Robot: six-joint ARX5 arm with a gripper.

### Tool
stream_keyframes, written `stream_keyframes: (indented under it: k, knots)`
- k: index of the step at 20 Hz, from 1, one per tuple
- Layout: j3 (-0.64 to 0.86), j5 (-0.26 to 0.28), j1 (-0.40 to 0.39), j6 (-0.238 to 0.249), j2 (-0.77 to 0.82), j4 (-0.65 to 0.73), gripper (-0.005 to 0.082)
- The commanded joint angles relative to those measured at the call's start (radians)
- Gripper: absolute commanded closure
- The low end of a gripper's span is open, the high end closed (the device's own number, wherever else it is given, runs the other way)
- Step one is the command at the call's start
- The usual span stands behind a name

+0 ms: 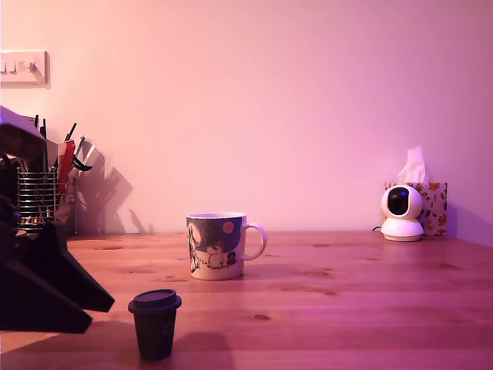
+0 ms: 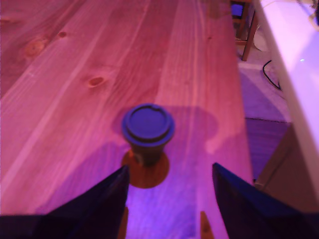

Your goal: Pick up the coffee capsules on the table and drop them inside the coffee cup

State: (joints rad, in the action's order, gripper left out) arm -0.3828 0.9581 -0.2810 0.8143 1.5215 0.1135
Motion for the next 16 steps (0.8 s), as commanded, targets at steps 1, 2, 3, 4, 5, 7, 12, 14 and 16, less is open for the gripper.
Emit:
stream_keyframes:
  k: [1,2,3,4,5,7,12,14,16]
  knots:
    - [0.014,0.002,-0.007,-0.003,0.032,0.030,0.0294]
    - [0.014,0.002,-0.013,-0.003,0.043,0.043,0.0294]
    - [0.014,0.002,-0.018,-0.004,0.051,0.051,0.0294]
    - [0.012,0.002,-0.022,-0.004,0.058,0.060,0.0294]
    - [0.010,-0.003,-0.023,-0.004,0.063,0.068,0.0292]
    - [0.003,-0.010,-0.024,-0.005,0.074,0.089,0.0288]
    - [-0.019,-0.039,-0.048,-0.005,0.117,0.108,0.0289]
    - [-0.025,-0.050,-0.063,-0.011,0.135,0.138,0.0289]
    - [-0.033,-0.055,-0.074,-0.023,0.142,0.169,0.0289]
